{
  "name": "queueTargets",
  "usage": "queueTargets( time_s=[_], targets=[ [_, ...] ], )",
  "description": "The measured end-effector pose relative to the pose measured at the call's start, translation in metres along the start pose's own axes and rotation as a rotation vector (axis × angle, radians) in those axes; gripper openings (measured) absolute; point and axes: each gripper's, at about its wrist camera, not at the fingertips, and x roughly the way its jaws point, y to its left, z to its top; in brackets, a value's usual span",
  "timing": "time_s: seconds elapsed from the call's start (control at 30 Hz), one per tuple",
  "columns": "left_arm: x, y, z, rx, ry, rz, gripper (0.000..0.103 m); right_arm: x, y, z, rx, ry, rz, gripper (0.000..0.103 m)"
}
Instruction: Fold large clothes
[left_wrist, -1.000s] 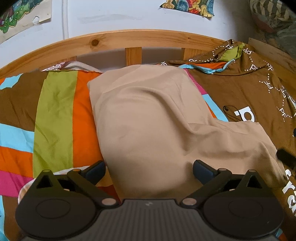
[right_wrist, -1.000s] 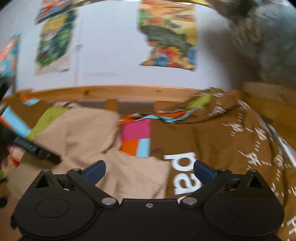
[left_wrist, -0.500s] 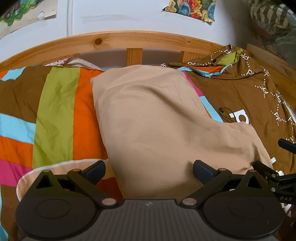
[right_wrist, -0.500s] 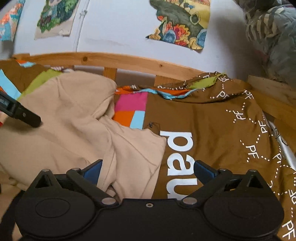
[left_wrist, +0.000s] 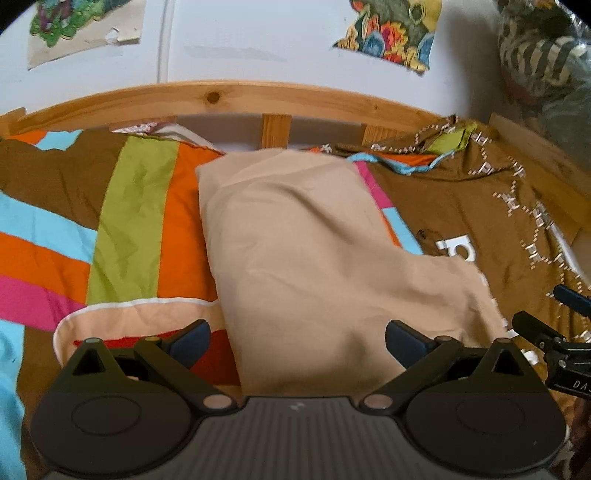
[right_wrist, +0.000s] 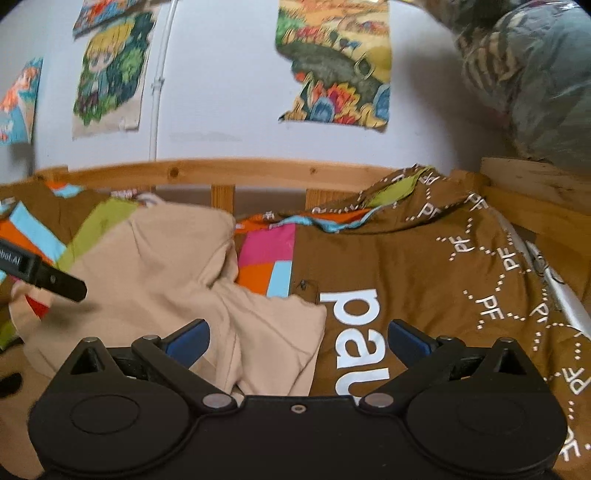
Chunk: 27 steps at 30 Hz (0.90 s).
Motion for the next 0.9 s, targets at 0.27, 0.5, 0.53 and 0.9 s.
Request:
queueTargets(
  time_s=[0.27,0.5,0.53,0.9],
  targets=[
    [-0.064,-0.019,-0.028,-0.032,-0.127,0.034,0.102,-0.068,-0.013,0.003,0.069,-0.083,0.031,0.102],
    [-0.114,-0.038,-0.064,-0.034,-0.193,0.062,0.102,-0.128,-0.011,0.004,0.100,-0.155,0.062,0.102],
    [-0.118,-0.040,-0.069,-0.037,-0.192,0.064,0.102,-0.134,-0.010,0.004,0.094,-0.165,0.064,0.102],
    [-0.122,-0.038,-0.116,-0.035,-0.153,0.069,0.102,-0.185,0.002,-0.024,0.074,-0.110,0.096,0.102]
  ],
)
